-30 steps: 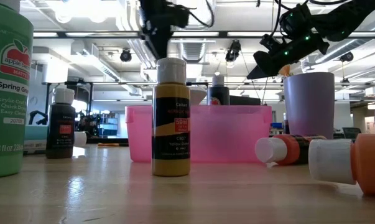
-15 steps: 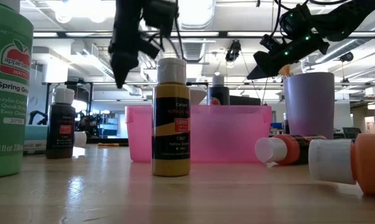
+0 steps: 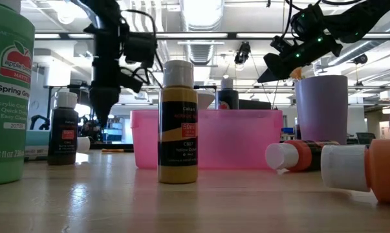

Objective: Pick & Place Paint Supplies
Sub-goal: Put the orange paintbrush into the purple cup

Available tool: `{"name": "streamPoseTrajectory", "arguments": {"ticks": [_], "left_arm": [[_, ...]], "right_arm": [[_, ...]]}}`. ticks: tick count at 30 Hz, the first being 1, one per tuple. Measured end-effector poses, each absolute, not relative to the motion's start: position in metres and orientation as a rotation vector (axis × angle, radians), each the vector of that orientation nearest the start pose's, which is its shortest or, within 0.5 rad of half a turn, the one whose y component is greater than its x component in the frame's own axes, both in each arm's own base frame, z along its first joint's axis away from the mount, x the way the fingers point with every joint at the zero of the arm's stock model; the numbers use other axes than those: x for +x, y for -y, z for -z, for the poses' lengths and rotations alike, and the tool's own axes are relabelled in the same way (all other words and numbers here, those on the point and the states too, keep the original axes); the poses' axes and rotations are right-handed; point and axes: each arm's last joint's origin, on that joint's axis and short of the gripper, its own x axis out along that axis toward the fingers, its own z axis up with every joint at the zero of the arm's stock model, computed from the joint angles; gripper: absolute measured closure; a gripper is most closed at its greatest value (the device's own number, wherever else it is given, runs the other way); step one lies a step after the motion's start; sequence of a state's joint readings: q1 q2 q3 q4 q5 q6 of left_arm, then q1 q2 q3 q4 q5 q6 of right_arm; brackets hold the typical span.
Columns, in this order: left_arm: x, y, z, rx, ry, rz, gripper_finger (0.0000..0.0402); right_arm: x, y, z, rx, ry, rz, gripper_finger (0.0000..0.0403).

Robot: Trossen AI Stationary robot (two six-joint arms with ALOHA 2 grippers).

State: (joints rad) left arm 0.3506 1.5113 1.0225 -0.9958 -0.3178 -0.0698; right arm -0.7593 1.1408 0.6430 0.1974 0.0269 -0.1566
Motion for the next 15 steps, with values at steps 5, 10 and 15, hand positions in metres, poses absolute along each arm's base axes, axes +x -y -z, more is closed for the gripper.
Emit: {"name": "streamPoseTrajectory", "arguments": {"ticks": [5, 10, 15], "left_arm": [[0.232, -0.1, -0.202, -0.114, -1.395, -0.562, 0.0206], [0.23, -0.11, -0.197, -0.154, -1.32, -0.521, 0.0206], [0.222, -0.126, -0.195, -0.179, -1.331, -0.56, 0.0206]], "right_arm": [[0.178, 0.17, -0.251, -0.025, -0.342, 0.757, 0.0335], [0.178, 0.17, -0.251, -0.016, -0.338, 0.76, 0.0322], [0.178, 0.17, -0.251, -0.016, -0.338, 0.76, 0.0304]]}}
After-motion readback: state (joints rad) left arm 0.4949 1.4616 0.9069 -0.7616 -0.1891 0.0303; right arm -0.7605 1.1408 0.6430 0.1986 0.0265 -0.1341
